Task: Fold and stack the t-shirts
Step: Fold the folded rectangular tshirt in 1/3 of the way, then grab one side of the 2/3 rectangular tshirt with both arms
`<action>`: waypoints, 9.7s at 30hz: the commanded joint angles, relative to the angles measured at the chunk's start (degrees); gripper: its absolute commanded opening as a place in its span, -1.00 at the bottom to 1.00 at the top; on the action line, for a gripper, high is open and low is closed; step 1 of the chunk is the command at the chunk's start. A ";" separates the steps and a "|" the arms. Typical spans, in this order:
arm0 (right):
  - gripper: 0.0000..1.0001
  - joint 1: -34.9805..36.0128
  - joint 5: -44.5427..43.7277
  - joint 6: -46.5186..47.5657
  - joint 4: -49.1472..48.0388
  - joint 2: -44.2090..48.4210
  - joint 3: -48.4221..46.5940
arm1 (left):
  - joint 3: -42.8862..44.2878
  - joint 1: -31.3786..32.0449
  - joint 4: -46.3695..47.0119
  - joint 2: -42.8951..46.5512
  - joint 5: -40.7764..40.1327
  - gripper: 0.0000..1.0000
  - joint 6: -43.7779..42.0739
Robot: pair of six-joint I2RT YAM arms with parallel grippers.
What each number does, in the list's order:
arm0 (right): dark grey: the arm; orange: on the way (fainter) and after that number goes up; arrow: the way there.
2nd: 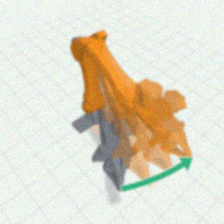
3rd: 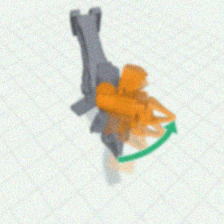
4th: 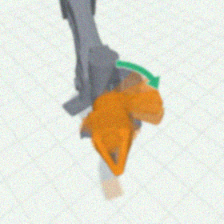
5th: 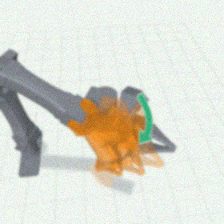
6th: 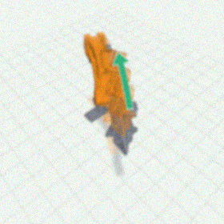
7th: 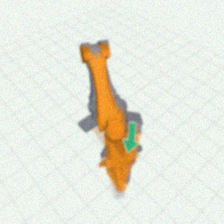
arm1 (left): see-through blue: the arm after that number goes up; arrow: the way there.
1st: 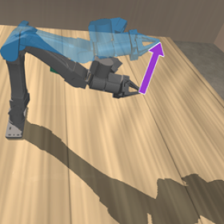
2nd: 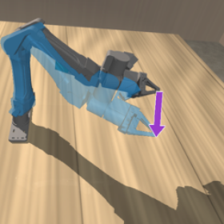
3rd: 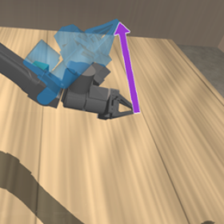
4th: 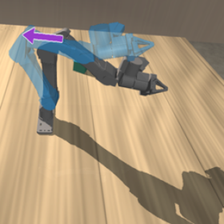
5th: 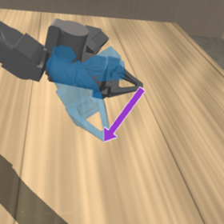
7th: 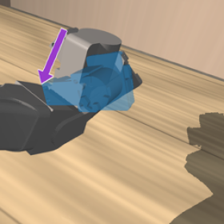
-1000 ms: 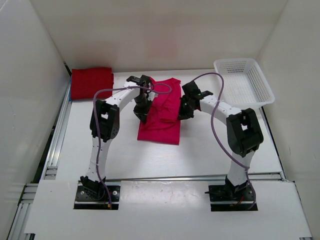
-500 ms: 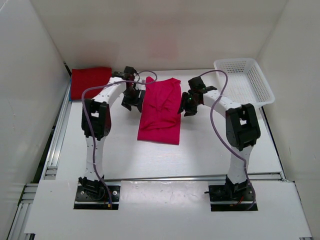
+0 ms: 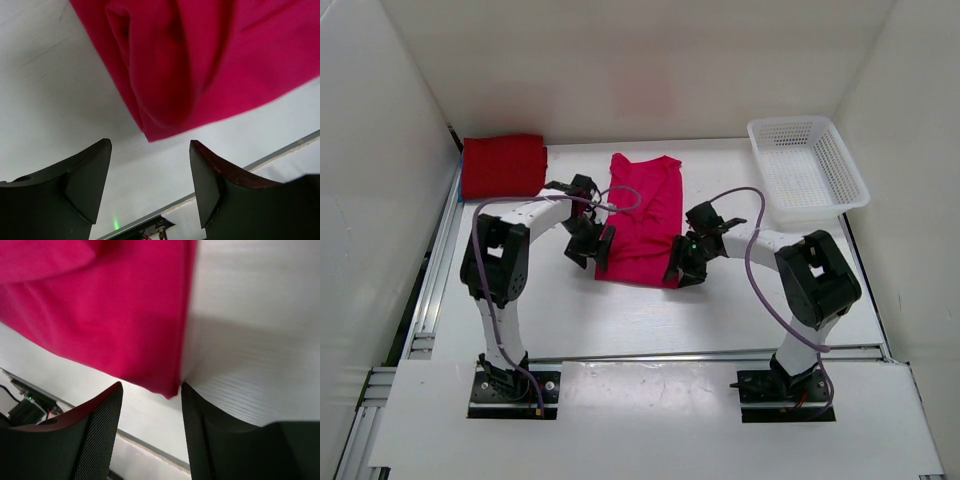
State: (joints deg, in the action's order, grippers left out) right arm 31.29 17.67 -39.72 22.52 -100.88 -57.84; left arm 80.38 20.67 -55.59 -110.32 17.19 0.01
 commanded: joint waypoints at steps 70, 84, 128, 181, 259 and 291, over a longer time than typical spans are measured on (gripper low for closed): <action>0.15 15.38 -9.94 -17.05 -3.35 34.35 31.48 | -16.57 36.47 12.18 12.59 -41.71 -0.61 -0.01; -0.99 15.38 -11.96 -16.53 -2.92 30.57 30.86 | -0.41 22.14 2.69 1.70 -31.43 -0.78 -0.01; -0.84 13.54 -26.81 -7.55 3.76 -5.73 -12.12 | -4.20 0.16 -4.79 9.41 -13.87 1.00 -0.01; -0.99 18.19 -5.01 -14.78 2.50 23.71 24.53 | -15.61 15.18 -10.14 10.57 -7.32 -0.64 -0.01; -0.03 16.52 -12.49 -16.09 -2.38 39.45 32.88 | -56.73 13.44 30.80 45.81 10.58 0.93 -0.01; 0.02 18.11 -10.21 -14.86 -3.10 35.40 32.44 | -47.60 10.01 16.57 27.27 9.43 0.25 -0.01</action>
State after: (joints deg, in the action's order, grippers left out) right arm 49.15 8.08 -55.24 18.13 -65.84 -25.91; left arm 34.70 31.14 -40.36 -80.51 34.52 2.70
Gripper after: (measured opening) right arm 0.505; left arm 0.630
